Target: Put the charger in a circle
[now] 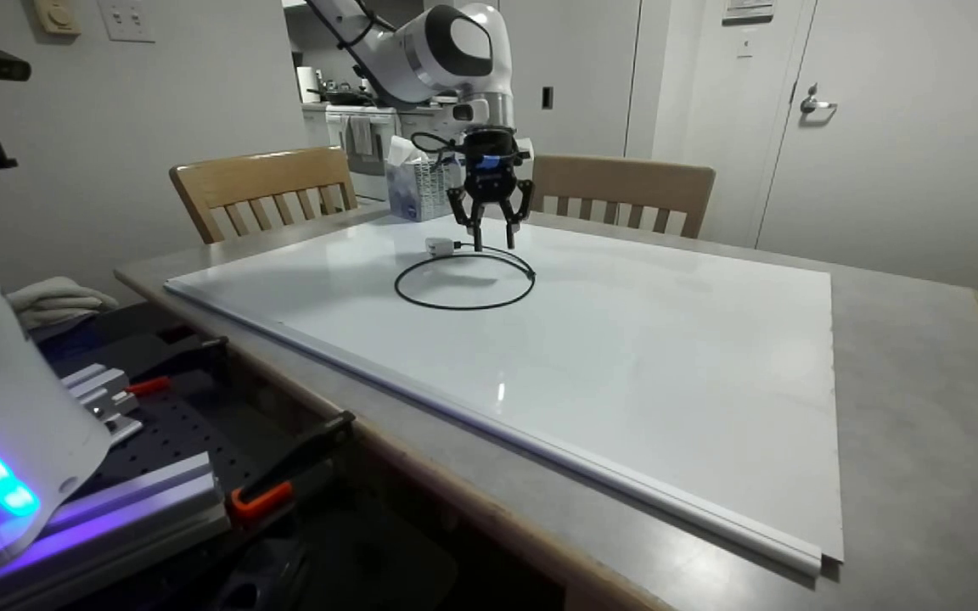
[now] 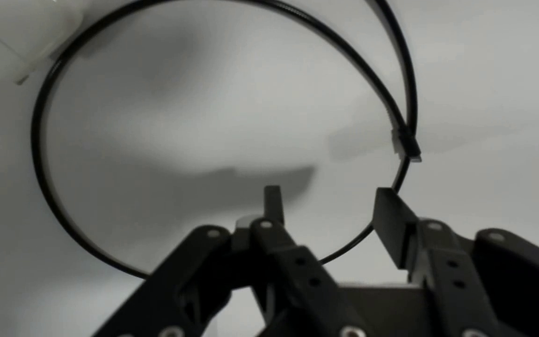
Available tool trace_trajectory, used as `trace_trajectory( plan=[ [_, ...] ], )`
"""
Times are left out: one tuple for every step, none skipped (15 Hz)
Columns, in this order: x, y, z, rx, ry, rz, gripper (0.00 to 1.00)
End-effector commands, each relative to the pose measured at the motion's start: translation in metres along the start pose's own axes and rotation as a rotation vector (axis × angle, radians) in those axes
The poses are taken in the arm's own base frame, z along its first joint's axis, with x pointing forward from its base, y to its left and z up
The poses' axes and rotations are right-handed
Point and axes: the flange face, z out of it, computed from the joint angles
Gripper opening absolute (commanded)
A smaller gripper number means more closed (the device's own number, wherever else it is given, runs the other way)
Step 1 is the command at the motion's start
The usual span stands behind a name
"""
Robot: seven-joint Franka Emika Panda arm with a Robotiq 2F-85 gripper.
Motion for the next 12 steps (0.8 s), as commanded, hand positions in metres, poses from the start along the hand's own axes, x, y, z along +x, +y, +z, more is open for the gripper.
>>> trace_trajectory(
  plan=[
    [0.006,0.001,-0.014,-0.004,0.002,-0.011,0.85],
    [0.007,0.000,-0.019,0.004,0.002,-0.027,0.92],
    [0.008,0.000,-0.025,0.006,0.005,-0.041,0.98],
    [0.010,0.000,-0.032,0.007,0.005,-0.059,1.00],
    [0.013,-0.002,-0.046,0.023,0.003,-0.081,1.00],
    [0.016,-0.002,-0.055,0.041,0.015,-0.121,1.00],
    [0.018,0.000,-0.065,0.051,0.005,-0.190,1.00],
    [0.019,0.000,-0.076,0.063,-0.019,-0.266,1.00],
    [0.021,0.001,-0.084,0.069,-0.028,-0.313,1.00],
    [0.023,0.001,-0.091,0.066,-0.039,-0.364,1.00],
    [0.025,0.002,-0.096,0.061,-0.042,-0.396,1.00],
    [0.027,0.001,-0.101,0.060,-0.049,-0.415,1.00]
  ],
)
